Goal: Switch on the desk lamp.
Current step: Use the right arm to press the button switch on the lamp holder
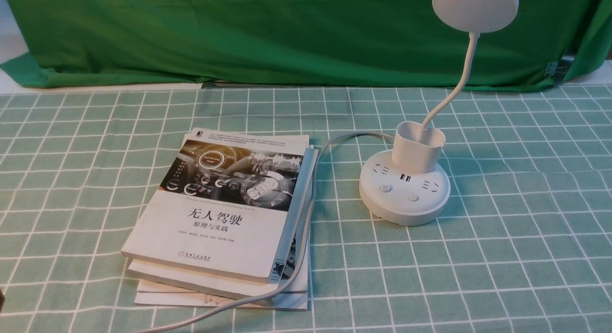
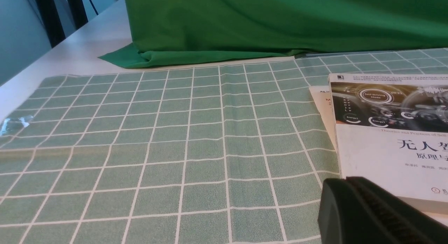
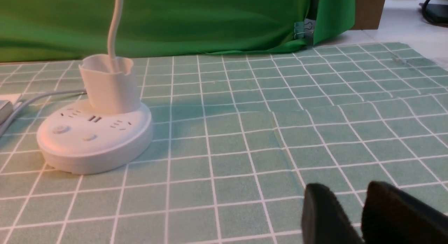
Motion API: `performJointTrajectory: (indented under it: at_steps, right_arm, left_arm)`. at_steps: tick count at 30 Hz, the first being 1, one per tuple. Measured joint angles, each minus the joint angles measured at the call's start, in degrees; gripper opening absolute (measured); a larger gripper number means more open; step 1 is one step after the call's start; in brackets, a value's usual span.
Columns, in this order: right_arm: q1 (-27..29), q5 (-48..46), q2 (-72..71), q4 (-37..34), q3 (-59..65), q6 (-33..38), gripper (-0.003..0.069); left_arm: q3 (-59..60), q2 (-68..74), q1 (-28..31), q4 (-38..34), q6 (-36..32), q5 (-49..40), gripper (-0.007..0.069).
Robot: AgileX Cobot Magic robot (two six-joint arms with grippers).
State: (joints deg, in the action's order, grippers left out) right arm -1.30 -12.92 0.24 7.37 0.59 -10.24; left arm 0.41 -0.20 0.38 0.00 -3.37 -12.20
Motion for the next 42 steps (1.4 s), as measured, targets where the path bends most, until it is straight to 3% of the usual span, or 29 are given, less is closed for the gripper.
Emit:
performJointTrajectory:
  at_steps: [11, 13, 16, 19, 22, 27, 31, 34, 36, 37, 38, 42]
  right_arm:
    - [0.0, 0.0, 0.0, -0.1, 0.0, -1.5, 0.0239]
    - [0.0, 0.1, 0.0, -2.3, 0.0, -9.4, 0.0239]
    - [0.0, 0.3, 0.0, -8.5, 0.0, -28.3, 0.0239]
    - [0.0, 0.3, 0.0, -10.8, 0.0, -42.2, 0.0239]
    - [0.0, 0.3, 0.0, -11.0, 0.0, -48.1, 0.0239]
    - [0.0, 0.4, 0.0, -10.0, 0.0, -47.7, 0.0239]
    - [-0.2, 2.4, 0.0, -9.6, 0.0, -42.3, 0.0239]
    - [-1.7, 8.3, 0.0, -9.5, -0.2, -33.1, 0.0219]
    - [-2.6, 6.7, 1.4, -9.5, -2.4, -24.2, 0.0163]
    - [-2.8, 6.4, 1.7, -9.5, -2.8, -23.3, 0.0146]
    - [-3.6, 3.3, 4.6, -9.5, -6.6, -16.6, 0.0083]
    - [-4.6, -3.0, 13.4, -9.4, -16.6, -5.5, 0.0034]
  left_arm:
    - [0.0, 0.0, 0.0, 0.0, 0.0, 0.0, 0.0021]
    - [0.0, 0.0, 0.0, 0.0, 0.0, 0.0, 0.0021]
    - [0.0, 0.0, 0.0, 0.0, 0.0, 0.0, 0.0021]
    - [0.0, 0.0, 0.0, 0.0, 0.0, 0.0, 0.0021]
    - [0.0, 0.0, 0.0, 0.0, 0.0, 0.0, 0.0021]
    - [0.0, 0.0, 0.0, 0.0, 0.0, 0.0, 0.0021]
    - [0.0, 0.0, 0.0, 0.0, 0.0, 0.0, 0.0021]
    - [0.0, 0.0, 0.0, 0.0, 0.0, 0.0, 0.0021]
    - [0.0, 0.0, 0.0, 0.0, 0.0, 0.0, 0.0021]
    - [0.0, 0.0, 0.0, 0.0, 0.0, 0.0, 0.0021]
    - [0.0, 0.0, 0.0, 0.0, 0.0, 0.0, 0.0021]
    - [0.0, 0.0, 0.0, 0.0, 0.0, 0.0, 0.0021]
